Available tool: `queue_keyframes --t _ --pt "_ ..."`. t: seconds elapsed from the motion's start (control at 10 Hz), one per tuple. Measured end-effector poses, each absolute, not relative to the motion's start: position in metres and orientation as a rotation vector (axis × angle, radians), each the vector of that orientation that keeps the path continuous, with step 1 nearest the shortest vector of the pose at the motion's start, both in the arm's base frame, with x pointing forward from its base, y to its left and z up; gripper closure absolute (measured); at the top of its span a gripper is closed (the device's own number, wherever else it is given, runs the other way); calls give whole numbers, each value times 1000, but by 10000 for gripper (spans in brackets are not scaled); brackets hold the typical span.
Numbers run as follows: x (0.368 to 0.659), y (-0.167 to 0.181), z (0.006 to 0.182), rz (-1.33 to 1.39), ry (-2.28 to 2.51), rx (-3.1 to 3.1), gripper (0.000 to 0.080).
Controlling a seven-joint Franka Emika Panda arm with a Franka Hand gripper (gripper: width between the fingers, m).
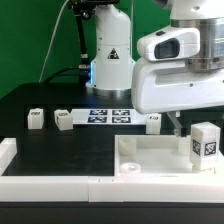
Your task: Assemble one leg
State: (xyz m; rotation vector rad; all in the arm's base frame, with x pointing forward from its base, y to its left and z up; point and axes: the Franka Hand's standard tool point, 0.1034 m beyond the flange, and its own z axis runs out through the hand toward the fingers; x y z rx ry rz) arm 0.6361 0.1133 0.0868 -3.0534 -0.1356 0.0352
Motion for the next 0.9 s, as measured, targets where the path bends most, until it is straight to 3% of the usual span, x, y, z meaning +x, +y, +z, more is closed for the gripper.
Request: queue_keyframes --t 0.1,0.3,0.9 --pt "636 114 87 37 -94 -3054 510" --pt "636 114 87 38 -64 -3055 509" --pt "637 113 85 105 1181 -2775 508"
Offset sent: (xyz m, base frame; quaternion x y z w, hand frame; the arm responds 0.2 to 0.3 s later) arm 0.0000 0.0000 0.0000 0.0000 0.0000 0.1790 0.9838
